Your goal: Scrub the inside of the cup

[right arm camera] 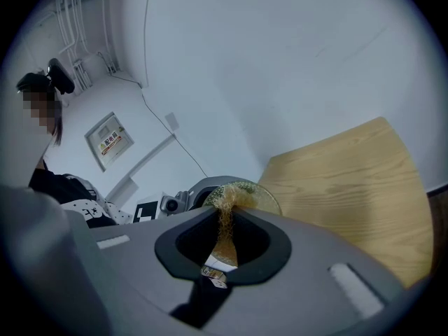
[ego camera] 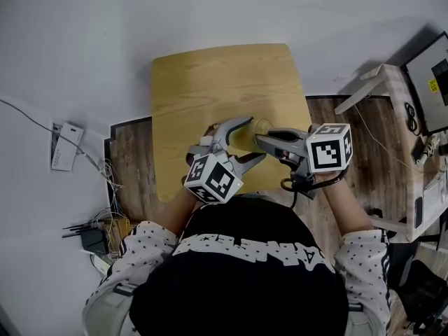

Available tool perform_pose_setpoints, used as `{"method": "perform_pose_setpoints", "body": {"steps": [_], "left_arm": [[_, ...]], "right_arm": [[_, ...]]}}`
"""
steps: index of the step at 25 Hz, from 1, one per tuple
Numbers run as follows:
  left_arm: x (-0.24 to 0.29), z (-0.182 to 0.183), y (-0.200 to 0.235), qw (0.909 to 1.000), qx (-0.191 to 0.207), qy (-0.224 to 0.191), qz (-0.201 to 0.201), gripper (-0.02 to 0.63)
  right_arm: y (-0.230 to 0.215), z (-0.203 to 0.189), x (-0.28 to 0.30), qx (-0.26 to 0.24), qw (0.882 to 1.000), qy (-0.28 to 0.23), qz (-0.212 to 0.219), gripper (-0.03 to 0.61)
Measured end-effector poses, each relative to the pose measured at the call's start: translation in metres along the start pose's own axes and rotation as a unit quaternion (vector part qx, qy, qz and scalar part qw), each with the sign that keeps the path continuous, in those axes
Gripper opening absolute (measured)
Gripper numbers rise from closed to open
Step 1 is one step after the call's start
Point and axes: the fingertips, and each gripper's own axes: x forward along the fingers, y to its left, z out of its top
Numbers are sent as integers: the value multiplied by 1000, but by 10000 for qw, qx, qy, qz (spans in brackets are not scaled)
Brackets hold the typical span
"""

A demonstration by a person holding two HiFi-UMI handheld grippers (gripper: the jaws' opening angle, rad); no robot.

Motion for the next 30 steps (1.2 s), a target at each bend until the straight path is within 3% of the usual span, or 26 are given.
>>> {"method": "perform_pose_setpoints", "body": {"steps": [6, 10, 13, 16, 19, 21, 26, 30], "left_arm": [[-6, 0, 7, 9999, 58, 25, 96, 365], [-9, -3, 8, 9999, 84, 105, 14, 365], [-10, -1, 3, 9997, 119, 144, -160, 365], [-10, 1, -2, 9993, 114, 173, -307, 365], [-9, 5, -5, 9992, 9, 108, -395, 365], [-10, 9, -5, 9992, -41, 55, -399, 365], [-10, 10, -2, 9996, -11, 93, -255, 365], [-10, 8, 1, 9996, 164, 216, -61, 365]], "right_arm": [[4, 8, -8, -458, 9988, 147, -46, 55], [7, 11, -13, -1183, 9914, 502, -228, 55], [8, 6, -10, -2016, 9737, 965, -436, 55], [8, -2, -4, -2826, 9460, 1471, -602, 57], [8, -8, 3, -3314, 9231, 1835, -657, 57], [8, -11, 7, -3449, 9161, 1941, -645, 57], [7, -12, 14, -3275, 9241, 1876, -594, 57], [6, -9, 17, -2821, 9422, 1699, -622, 55]]}}
